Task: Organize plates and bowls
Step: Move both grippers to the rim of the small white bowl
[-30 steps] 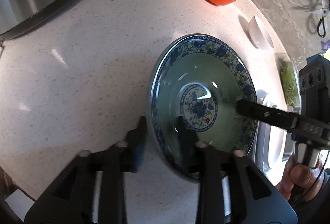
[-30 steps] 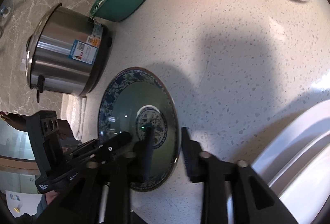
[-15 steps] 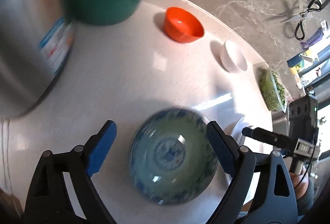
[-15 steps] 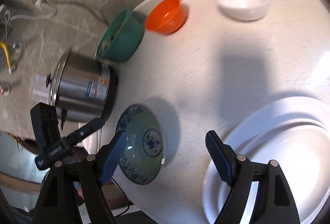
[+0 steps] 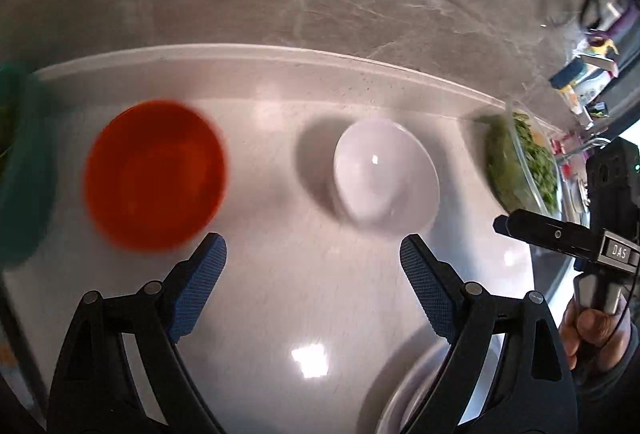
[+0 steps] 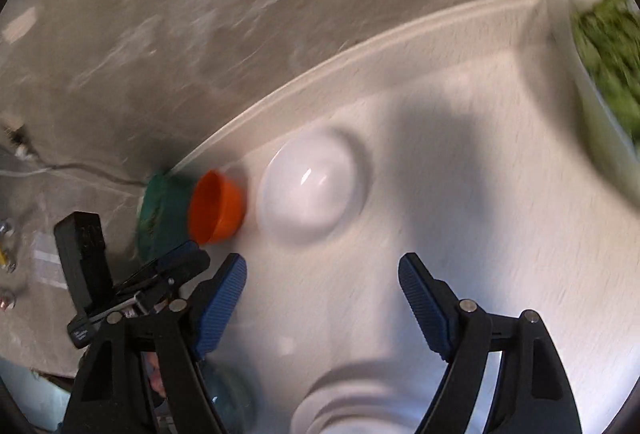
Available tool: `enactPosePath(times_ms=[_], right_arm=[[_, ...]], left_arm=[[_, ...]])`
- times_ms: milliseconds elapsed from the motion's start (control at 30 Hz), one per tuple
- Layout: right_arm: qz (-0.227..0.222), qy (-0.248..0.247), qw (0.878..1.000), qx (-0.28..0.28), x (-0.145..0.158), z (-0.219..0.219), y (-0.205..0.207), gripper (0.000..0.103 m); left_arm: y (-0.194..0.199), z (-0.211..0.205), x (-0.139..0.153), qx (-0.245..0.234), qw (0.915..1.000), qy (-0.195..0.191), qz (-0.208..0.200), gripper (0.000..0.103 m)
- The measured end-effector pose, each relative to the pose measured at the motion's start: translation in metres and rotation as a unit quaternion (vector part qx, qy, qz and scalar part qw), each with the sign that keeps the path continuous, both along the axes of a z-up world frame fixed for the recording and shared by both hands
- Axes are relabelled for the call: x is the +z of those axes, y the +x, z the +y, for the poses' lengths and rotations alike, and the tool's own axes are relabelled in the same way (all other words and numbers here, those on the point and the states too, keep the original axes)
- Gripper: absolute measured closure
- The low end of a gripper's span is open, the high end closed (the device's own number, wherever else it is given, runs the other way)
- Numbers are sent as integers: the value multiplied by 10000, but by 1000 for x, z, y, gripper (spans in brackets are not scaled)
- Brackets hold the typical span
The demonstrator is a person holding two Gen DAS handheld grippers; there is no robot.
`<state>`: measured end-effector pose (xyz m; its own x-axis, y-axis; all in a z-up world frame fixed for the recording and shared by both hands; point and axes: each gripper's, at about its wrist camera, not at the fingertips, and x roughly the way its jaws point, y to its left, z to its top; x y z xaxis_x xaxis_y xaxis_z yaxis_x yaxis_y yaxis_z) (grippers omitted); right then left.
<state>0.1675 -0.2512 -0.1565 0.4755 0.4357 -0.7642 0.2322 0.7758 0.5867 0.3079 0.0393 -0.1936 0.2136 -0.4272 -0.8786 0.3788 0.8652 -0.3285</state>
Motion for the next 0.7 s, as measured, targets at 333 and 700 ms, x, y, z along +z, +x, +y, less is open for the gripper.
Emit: enactPosePath(times_ms=[333, 700], right_arm=[[470, 172, 9983, 290, -45, -20, 62, 40], [673, 307, 9965, 385, -68, -12, 78, 71]], left_arm=[[35, -35, -53, -58, 9985, 368, 399, 38], [32, -39, -72, -143, 9982, 107, 565, 70]])
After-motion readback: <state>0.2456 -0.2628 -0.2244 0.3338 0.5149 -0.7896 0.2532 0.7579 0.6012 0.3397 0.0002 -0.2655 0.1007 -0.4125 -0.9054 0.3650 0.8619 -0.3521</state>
